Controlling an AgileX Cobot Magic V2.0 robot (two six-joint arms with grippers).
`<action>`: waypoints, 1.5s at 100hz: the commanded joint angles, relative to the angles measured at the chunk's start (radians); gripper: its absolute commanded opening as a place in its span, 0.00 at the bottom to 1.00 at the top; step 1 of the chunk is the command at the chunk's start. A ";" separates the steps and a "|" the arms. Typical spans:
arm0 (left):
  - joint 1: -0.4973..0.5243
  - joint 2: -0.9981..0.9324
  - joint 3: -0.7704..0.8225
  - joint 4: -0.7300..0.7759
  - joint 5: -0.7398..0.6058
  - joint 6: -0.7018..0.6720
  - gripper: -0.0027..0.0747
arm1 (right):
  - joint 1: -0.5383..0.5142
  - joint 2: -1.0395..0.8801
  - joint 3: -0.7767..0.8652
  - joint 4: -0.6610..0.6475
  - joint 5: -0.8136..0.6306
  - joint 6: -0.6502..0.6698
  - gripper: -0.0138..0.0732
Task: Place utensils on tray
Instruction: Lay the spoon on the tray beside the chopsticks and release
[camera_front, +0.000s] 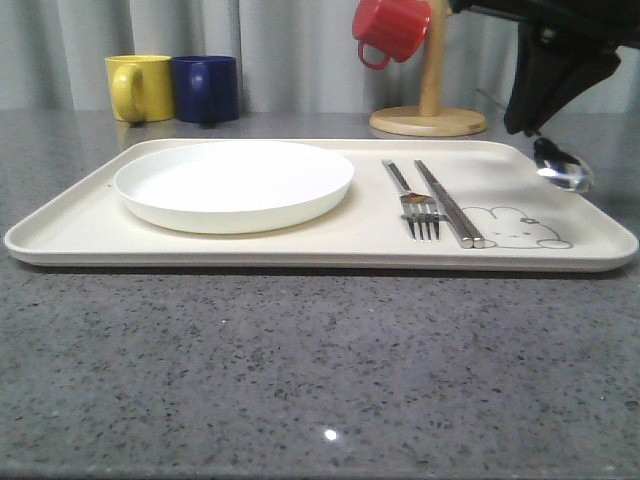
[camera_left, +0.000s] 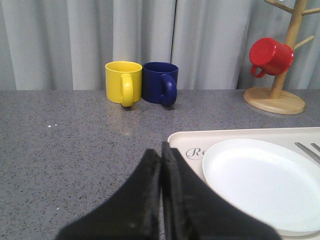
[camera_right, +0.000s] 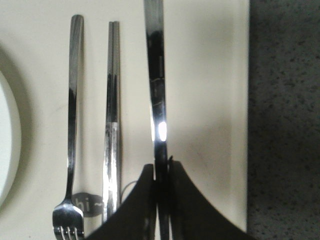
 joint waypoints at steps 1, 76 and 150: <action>-0.006 0.005 -0.028 -0.005 -0.070 -0.007 0.01 | 0.010 -0.013 -0.026 -0.012 -0.062 0.005 0.11; -0.006 0.005 -0.028 -0.005 -0.070 -0.007 0.01 | 0.010 0.059 -0.027 -0.014 -0.058 0.005 0.50; -0.006 0.005 -0.028 -0.005 -0.070 -0.007 0.01 | -0.125 -0.260 -0.029 -0.273 -0.068 -0.009 0.50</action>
